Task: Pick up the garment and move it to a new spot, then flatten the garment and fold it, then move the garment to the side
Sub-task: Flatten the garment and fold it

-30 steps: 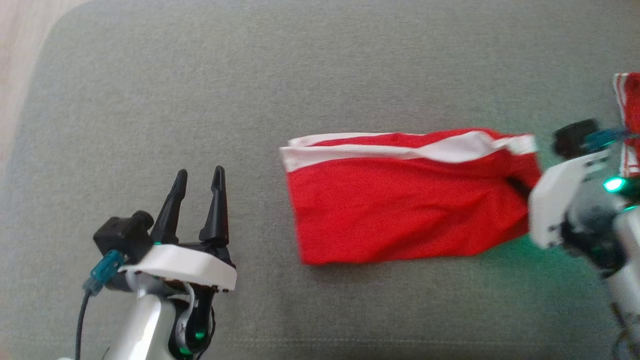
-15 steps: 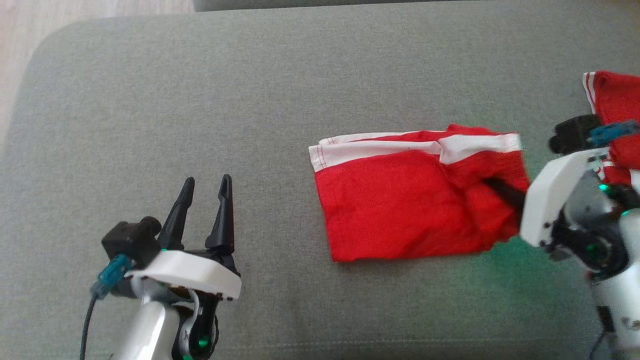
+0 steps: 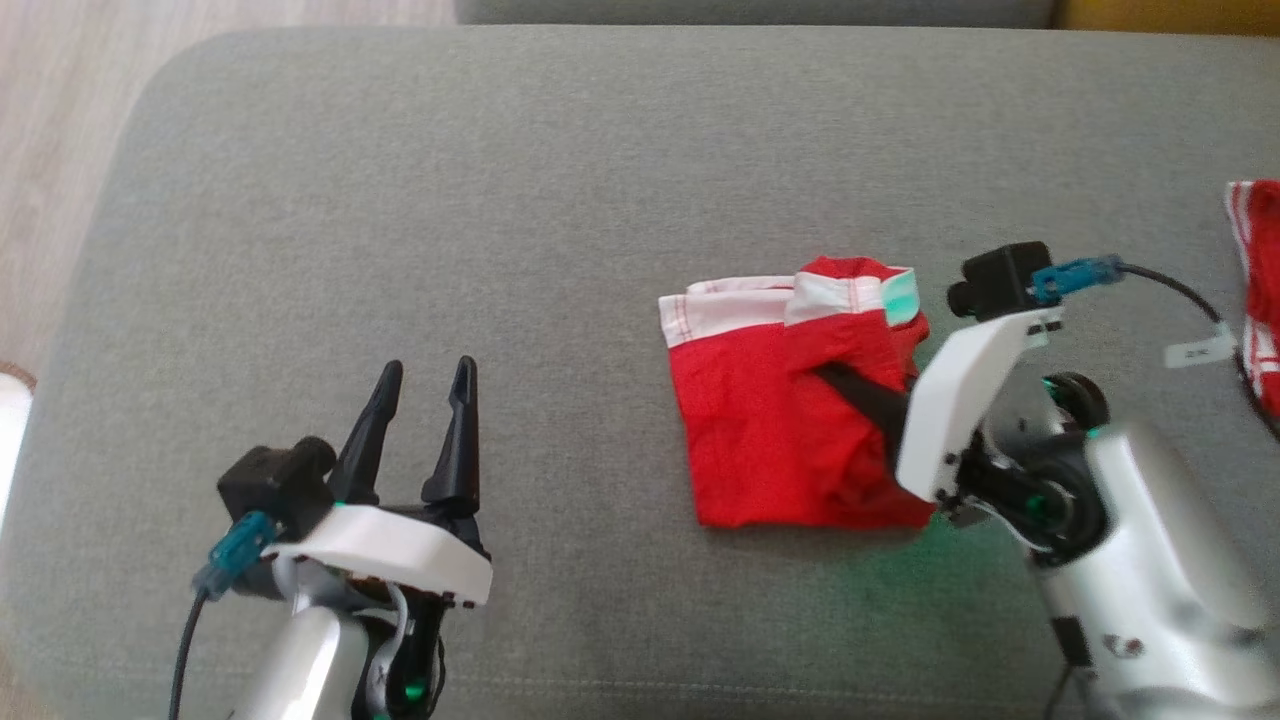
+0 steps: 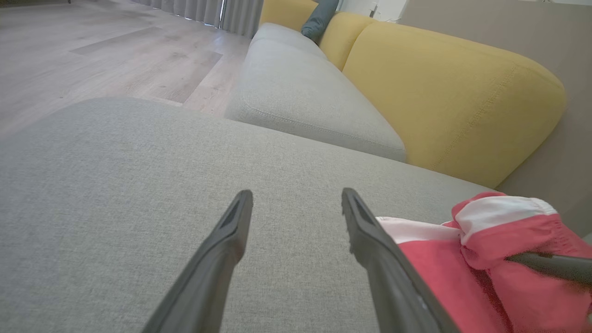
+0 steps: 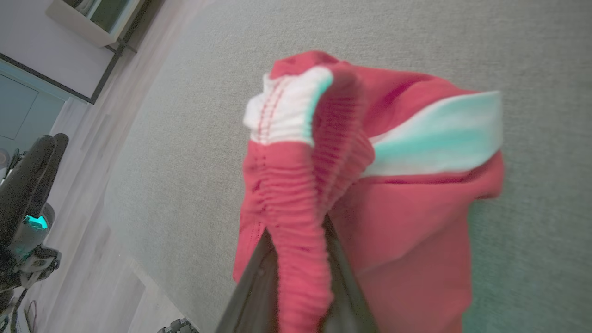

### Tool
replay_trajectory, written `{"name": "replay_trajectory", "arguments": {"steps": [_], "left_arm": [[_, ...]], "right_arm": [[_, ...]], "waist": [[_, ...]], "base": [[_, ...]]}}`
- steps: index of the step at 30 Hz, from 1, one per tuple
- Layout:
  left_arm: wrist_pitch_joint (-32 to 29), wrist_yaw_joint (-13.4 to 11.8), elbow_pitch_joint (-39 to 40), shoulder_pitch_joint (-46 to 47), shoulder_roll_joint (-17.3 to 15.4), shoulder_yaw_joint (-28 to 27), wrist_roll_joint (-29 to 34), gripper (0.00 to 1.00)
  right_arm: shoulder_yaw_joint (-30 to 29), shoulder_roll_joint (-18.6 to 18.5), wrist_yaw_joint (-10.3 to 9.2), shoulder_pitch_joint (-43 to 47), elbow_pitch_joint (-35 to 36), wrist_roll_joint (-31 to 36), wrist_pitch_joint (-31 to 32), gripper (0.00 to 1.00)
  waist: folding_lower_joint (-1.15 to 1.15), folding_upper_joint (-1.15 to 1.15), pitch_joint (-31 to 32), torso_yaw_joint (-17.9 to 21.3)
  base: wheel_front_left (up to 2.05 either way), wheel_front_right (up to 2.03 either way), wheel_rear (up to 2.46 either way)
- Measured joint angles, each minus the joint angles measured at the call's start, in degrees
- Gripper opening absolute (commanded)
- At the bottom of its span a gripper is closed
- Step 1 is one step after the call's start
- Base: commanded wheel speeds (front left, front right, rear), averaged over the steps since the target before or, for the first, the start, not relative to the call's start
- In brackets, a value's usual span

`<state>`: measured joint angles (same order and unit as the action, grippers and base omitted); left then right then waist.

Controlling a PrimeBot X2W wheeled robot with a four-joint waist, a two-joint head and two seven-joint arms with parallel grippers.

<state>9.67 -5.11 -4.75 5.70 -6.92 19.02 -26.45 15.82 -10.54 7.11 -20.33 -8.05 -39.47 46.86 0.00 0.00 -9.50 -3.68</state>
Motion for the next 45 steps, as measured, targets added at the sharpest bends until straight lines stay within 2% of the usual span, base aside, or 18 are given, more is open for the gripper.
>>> {"name": "replay_trajectory", "arguments": {"steps": [1, 3, 4, 5, 11, 18, 25, 30, 37, 45], "left_arm": [[0.00, 0.00, 0.00, 0.01, 0.01, 0.20, -0.01, 1.00], [0.00, 0.00, -0.01, 0.01, 0.04, 0.41, -0.02, 1.00], [0.00, 0.00, -0.03, 0.01, 0.07, 0.45, -0.21, 1.00], [0.01, 0.00, -0.12, 0.01, 0.07, 0.48, -0.44, 1.00], [0.52, -0.04, -0.63, 0.01, 0.16, 0.55, -0.62, 1.00], [0.91, -0.41, -0.83, 0.01, 0.23, 0.63, -0.93, 1.00], [1.55, -0.41, -0.85, 0.11, 0.34, 0.86, -0.93, 1.00], [2.56, -0.47, -1.01, 0.20, 0.68, 0.82, -0.93, 1.00], [4.12, -1.53, -1.02, -0.27, 1.62, 0.13, -0.86, 1.00], [4.55, -1.53, -1.07, -4.89, 1.80, -1.25, 1.44, 1.00]], "right_arm": [[0.24, 0.56, 0.00, -0.51, -1.11, 0.47, -0.42, 0.00], [0.66, 1.53, 0.00, -1.51, -3.16, 1.63, -1.62, 0.44], [0.92, 1.93, 0.00, -1.98, -4.05, 2.12, -1.98, 0.84], [1.08, 2.34, 0.00, -2.40, -4.82, 2.50, -2.43, 1.00], [2.93, 3.04, 0.00, -4.05, -5.83, 2.29, -4.81, 1.00], [3.72, 3.18, 0.00, -4.10, -1.66, -0.40, -8.35, 1.00], [3.12, -0.88, 0.00, -5.38, 0.96, 8.84, -21.50, 1.00], [-0.78, -0.98, 0.00, -4.34, 0.43, 16.46, -31.07, 1.00], [-8.80, 3.61, 0.00, 4.02, -0.31, 24.14, -42.16, 1.00], [-12.61, 6.75, 0.00, 11.35, -0.62, 31.72, -52.19, 1.00]], "waist": [[0.00, 0.00, -0.11, -0.28], [0.00, 0.00, -0.33, -0.83], [0.00, 0.00, -0.41, -1.13], [0.00, 0.00, -0.49, -1.39], [0.00, 0.00, -0.54, -2.32], [0.00, 0.00, -0.36, -1.51], [0.00, 0.00, 0.01, -0.08], [0.00, 0.00, 1.04, 1.11], [0.00, 0.00, 3.16, 2.54], [0.00, 0.00, 5.44, 3.30]], "base": [[0.00, 0.00, 0.00], [0.00, 0.00, 0.00], [0.00, 0.00, 0.00], [0.00, 0.00, 0.00], [0.00, 0.00, 0.00], [0.00, 0.00, 0.00], [0.00, 0.00, 0.00], [0.00, 0.00, 0.00], [0.00, 0.00, 0.00], [0.00, 0.00, 0.00]]}}
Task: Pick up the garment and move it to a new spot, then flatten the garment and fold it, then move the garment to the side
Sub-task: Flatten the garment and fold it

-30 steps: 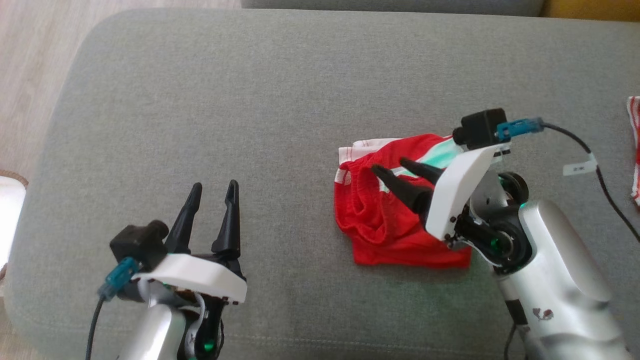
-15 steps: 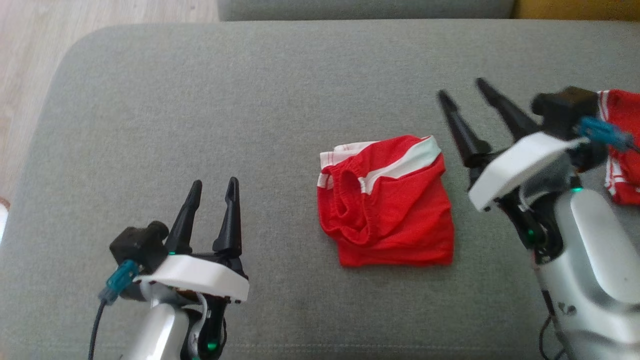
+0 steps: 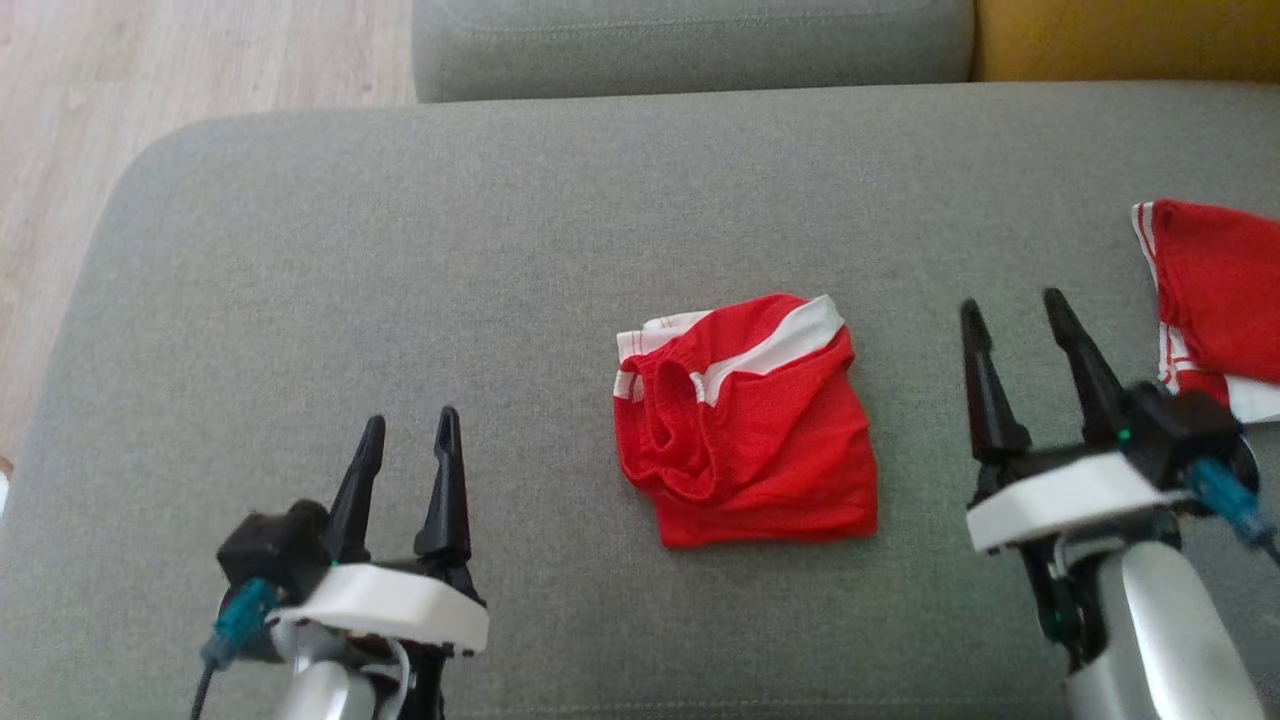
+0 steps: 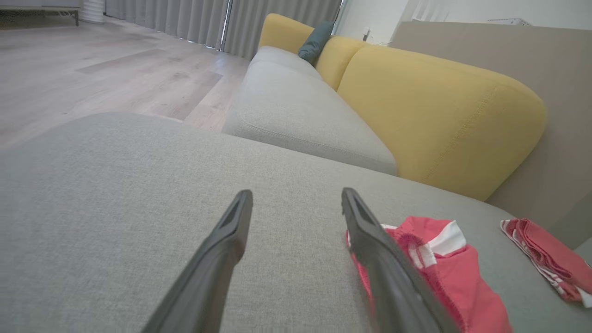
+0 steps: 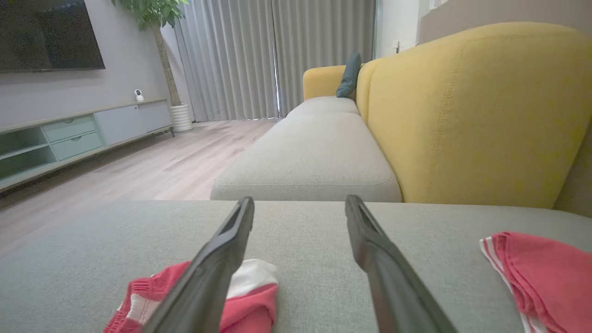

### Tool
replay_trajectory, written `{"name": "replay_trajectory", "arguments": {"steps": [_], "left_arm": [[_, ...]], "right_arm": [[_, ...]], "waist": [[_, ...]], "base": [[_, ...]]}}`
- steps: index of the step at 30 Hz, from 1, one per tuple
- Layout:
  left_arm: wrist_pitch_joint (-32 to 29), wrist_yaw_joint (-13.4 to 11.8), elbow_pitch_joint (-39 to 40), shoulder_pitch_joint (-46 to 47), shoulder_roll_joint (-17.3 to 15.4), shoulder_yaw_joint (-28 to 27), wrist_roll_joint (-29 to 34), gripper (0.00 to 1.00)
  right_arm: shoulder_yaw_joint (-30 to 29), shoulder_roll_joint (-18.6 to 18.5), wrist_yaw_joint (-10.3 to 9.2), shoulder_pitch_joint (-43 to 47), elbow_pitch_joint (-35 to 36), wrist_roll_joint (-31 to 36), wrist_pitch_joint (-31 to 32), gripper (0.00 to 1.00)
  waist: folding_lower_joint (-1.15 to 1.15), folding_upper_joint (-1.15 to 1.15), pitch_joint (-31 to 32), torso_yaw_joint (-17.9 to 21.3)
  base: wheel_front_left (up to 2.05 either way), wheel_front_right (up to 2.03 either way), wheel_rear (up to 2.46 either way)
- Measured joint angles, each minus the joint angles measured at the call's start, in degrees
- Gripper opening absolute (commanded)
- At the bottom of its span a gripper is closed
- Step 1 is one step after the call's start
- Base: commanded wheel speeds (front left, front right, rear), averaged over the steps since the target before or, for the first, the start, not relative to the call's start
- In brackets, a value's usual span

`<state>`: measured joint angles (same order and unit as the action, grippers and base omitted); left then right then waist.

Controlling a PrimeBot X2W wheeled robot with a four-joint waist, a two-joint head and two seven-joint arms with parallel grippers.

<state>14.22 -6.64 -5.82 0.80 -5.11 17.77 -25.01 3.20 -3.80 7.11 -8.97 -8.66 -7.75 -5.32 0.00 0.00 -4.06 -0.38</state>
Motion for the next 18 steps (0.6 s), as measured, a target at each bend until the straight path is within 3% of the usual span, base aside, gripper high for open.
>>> {"name": "replay_trajectory", "arguments": {"steps": [4, 8, 18], "left_arm": [[0.01, 0.02, 0.15, -1.30, 0.14, -0.49, 2.29, 1.00], [0.01, 0.24, 0.18, -2.70, 0.54, -1.71, 3.33, 1.00], [0.01, 1.68, 0.21, -3.16, 1.42, -2.98, 4.81, 1.00]], "right_arm": [[-2.55, 0.45, 0.00, 2.51, -0.36, 1.98, -3.94, 1.00], [-3.82, 0.79, 0.00, 4.74, -1.30, -0.21, -6.25, 1.00], [-3.77, 1.02, 0.00, 7.32, -2.58, -3.03, -7.31, 1.00]], "waist": [[0.00, 0.00, 0.95, -0.03], [0.00, 0.00, 1.72, -0.41], [0.00, 0.00, 2.61, -0.46]], "base": [[0.00, 0.00, 0.00], [0.00, 0.00, 0.00], [0.00, 0.00, 0.00]]}}
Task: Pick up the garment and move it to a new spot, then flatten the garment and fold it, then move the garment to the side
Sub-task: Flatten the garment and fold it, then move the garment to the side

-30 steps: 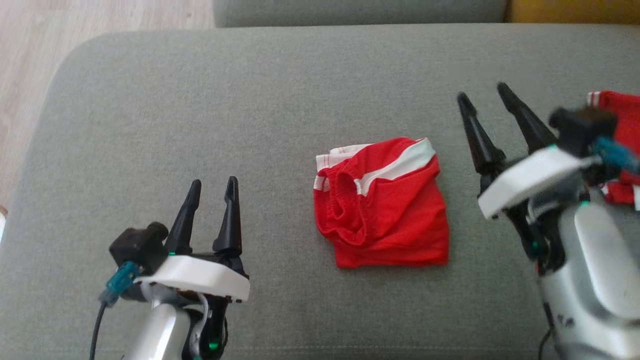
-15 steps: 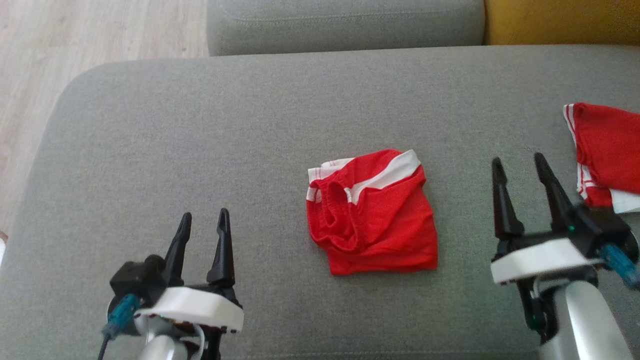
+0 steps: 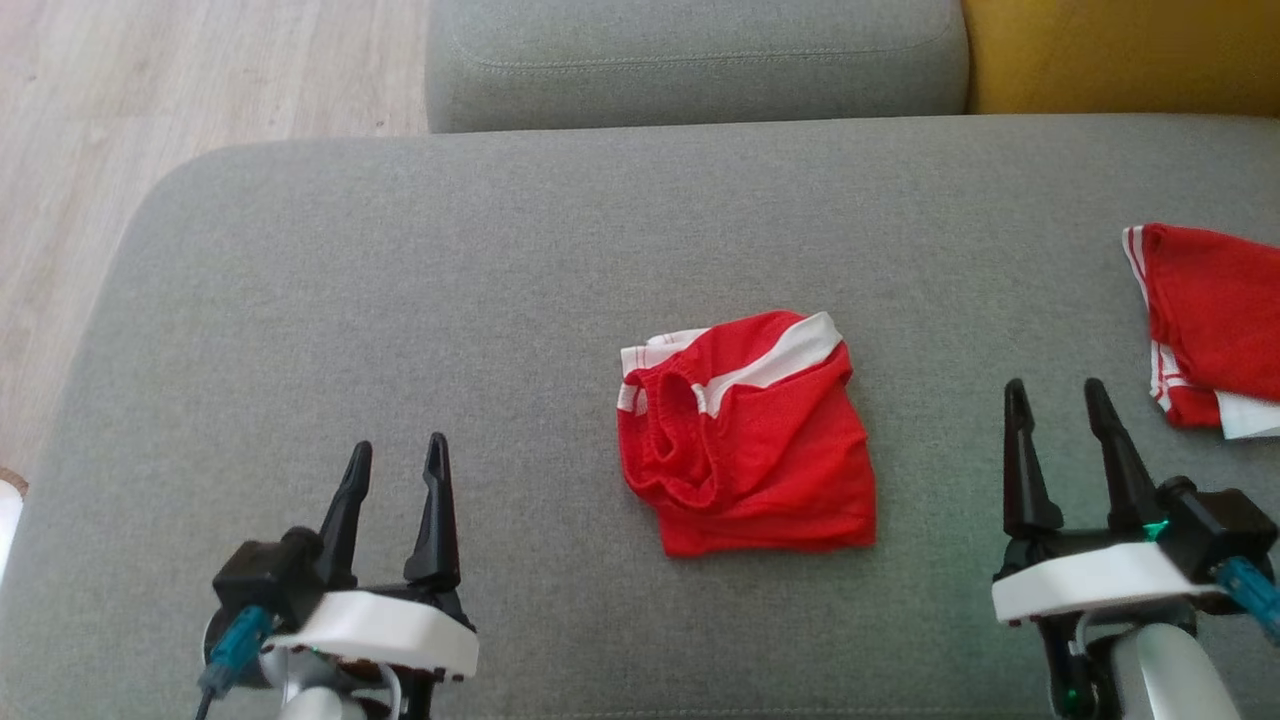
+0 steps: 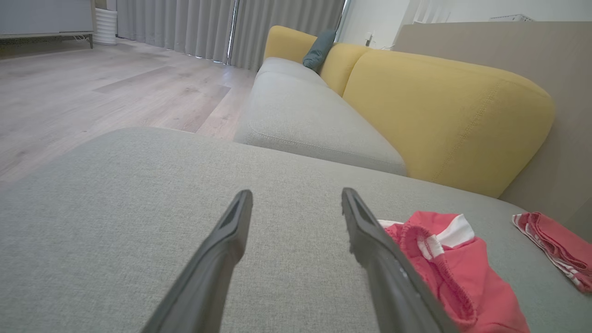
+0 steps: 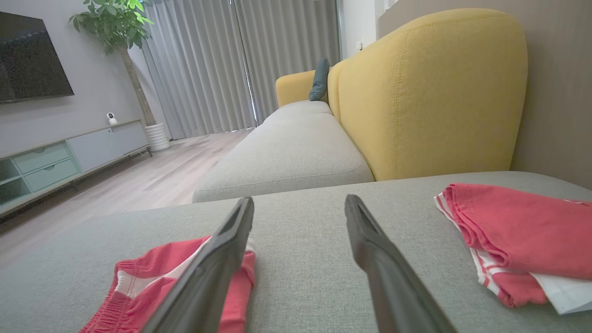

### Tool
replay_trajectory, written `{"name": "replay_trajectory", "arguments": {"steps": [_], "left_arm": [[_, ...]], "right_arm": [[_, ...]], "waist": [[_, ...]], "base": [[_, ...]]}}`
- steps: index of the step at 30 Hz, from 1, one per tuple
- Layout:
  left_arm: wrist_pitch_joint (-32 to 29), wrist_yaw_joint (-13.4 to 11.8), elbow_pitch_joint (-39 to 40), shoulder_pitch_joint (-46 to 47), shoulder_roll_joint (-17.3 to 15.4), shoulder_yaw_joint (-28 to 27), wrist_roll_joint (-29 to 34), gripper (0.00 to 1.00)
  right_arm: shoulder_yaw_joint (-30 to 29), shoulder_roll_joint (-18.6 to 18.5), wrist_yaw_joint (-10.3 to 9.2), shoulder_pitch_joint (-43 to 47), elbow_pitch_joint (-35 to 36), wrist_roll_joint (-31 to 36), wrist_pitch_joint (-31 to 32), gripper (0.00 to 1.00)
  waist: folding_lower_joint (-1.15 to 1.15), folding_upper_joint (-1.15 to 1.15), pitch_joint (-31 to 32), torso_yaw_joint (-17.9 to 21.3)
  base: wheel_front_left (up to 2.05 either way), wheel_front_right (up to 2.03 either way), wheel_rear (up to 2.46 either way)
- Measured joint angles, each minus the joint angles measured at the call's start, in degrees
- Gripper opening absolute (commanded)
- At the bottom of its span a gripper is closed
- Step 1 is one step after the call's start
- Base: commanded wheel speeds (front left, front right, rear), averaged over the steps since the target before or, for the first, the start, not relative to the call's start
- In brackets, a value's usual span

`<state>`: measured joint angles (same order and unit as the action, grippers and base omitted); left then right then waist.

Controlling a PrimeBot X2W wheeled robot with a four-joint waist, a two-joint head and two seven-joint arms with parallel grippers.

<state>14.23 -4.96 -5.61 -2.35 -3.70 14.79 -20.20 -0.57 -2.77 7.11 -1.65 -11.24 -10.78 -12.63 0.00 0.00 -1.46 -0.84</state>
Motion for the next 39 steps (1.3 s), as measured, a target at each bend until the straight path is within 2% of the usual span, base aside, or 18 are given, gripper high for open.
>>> {"name": "replay_trajectory", "arguments": {"steps": [12, 17, 22, 27, 32, 39], "left_arm": [[0.05, 0.70, -0.23, -0.03, 0.31, -0.20, 0.94, 1.00], [0.05, 0.92, -0.23, -0.15, 0.36, -0.19, 0.96, 1.00], [0.05, 0.93, -0.23, -0.14, 0.41, -0.03, 0.96, 1.00], [0.05, 0.93, -0.23, 0.14, 0.47, 0.36, 0.91, 1.00], [0.05, 0.85, -0.23, 0.92, 0.56, 1.40, -0.18, 1.00], [0.05, -0.10, -0.18, 2.40, 0.64, 2.34, -1.44, 1.00]], "right_arm": [[0.86, 0.01, 0.00, 0.01, -0.55, -0.33, 0.07, 1.00], [1.00, 0.01, 0.00, -0.13, -1.37, 0.20, 2.59, 1.00], [0.65, 0.01, 0.00, -2.85, -3.58, 0.42, 10.50, 1.00], [2.38, -0.36, 0.00, -9.37, -5.91, -1.14, 23.35, 1.00], [6.20, -3.87, 0.00, -12.78, -8.21, -6.28, 33.19, 1.00], [8.66, -7.54, 0.00, -15.23, -11.68, -11.18, 42.12, 1.00]], "waist": [[0.00, 0.00, 0.18, 0.12], [0.00, 0.00, -0.02, -0.19], [0.00, 0.00, -0.96, -0.80], [0.00, 0.00, -2.77, -1.91], [0.00, 0.00, -4.81, -4.02], [0.00, 0.00, -7.42, -7.45]], "base": [[0.00, 0.00, 0.00], [0.00, 0.00, 0.00], [0.00, 0.00, 0.00], [0.00, 0.00, 0.00], [0.00, 0.00, 0.00], [0.00, 0.00, 0.00]]}}
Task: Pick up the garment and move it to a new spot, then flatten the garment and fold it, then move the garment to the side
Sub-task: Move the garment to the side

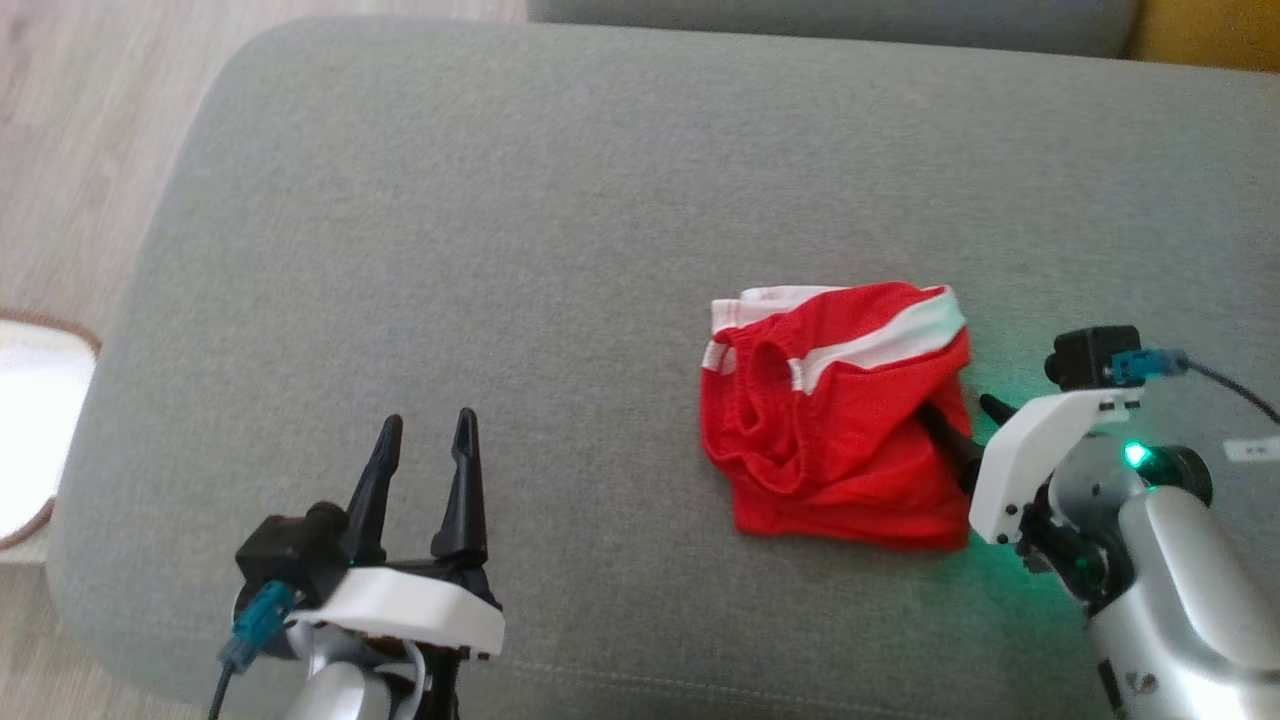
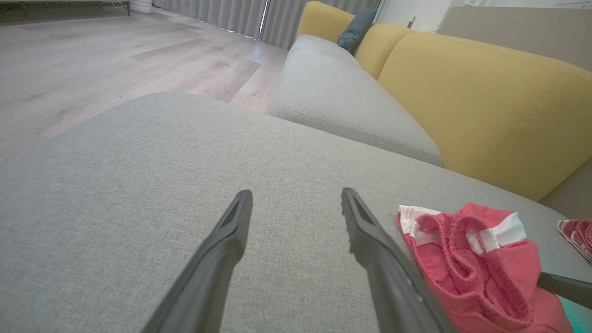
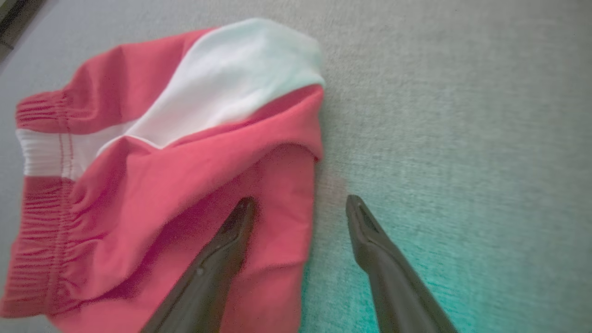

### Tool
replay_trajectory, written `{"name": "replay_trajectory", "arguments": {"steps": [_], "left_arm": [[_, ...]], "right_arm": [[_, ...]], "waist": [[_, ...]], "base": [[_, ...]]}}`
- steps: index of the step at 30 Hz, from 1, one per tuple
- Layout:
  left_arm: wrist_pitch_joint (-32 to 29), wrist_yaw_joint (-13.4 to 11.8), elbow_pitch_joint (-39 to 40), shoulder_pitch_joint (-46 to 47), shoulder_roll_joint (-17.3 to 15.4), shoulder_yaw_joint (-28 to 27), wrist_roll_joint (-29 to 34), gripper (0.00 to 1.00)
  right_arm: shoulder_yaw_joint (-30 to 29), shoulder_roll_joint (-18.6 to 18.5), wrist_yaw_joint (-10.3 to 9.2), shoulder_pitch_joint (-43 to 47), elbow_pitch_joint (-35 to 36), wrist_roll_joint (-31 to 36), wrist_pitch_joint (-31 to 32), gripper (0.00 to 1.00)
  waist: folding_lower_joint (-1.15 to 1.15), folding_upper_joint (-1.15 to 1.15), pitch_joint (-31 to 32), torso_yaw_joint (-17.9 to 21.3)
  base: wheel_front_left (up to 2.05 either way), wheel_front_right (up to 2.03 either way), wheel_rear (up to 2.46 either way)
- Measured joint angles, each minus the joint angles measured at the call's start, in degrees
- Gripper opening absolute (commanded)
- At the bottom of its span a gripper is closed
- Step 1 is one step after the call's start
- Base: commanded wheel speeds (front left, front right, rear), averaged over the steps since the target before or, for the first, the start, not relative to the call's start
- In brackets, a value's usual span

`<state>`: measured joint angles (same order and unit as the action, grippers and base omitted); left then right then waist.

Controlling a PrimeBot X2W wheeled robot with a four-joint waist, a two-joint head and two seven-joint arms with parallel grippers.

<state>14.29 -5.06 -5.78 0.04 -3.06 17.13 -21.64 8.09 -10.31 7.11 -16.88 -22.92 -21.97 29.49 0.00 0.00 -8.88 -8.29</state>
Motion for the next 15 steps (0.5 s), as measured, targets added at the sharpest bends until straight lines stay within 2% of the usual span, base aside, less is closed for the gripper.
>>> {"name": "replay_trajectory", "arguments": {"steps": [1, 2, 3, 4, 6, 7, 15], "left_arm": [[0.00, -0.01, 0.02, 0.19, 0.00, 0.21, -0.21, 1.00], [0.00, -0.07, 0.15, 0.31, 0.02, 0.42, -0.24, 1.00], [0.00, -0.21, 0.15, 0.31, 0.02, 0.42, -0.33, 1.00], [0.00, -0.47, 0.16, 0.31, 0.02, 0.41, -0.45, 1.00], [0.00, -0.48, 0.18, 0.31, 0.02, 0.40, -0.47, 1.00], [0.00, -0.48, 0.18, 0.31, 0.02, 0.40, -0.47, 1.00], [0.01, -0.48, 0.82, 0.81, 0.03, 0.26, -0.23, 1.00]], "right_arm": [[0.32, -0.41, 0.00, -0.49, -0.42, -0.85, 1.21, 1.00], [0.96, -1.03, 0.00, -1.29, -0.83, -2.53, 3.37, 0.87], [1.16, -1.34, 0.00, -1.66, -0.82, -3.05, 4.10, 0.63], [1.32, -1.58, 0.00, -2.01, -0.81, -3.52, 4.72, 0.45], [1.56, -1.91, 0.00, -2.67, -0.85, -4.58, 5.75, 0.27], [1.77, -2.00, 0.00, -2.82, -0.85, -4.93, 5.84, 0.02], [2.60, -2.64, 0.00, -4.88, 0.21, -4.43, 2.71, 0.00]], "waist": [[0.00, 0.00, -0.32, -0.44], [0.00, 0.00, -0.90, -1.17], [0.00, 0.00, -1.16, -1.45], [0.00, 0.00, -1.36, -1.66], [0.00, 0.00, -1.67, -1.88], [0.00, 0.00, -1.78, -1.89], [0.00, 0.00, -2.57, 0.50]], "base": [[0.00, 0.00, 0.00], [0.00, 0.00, 0.00], [0.00, 0.00, 0.00], [0.00, 0.00, 0.00], [0.00, 0.00, 0.00], [0.00, 0.00, 0.00], [0.00, 0.00, 0.00]]}}
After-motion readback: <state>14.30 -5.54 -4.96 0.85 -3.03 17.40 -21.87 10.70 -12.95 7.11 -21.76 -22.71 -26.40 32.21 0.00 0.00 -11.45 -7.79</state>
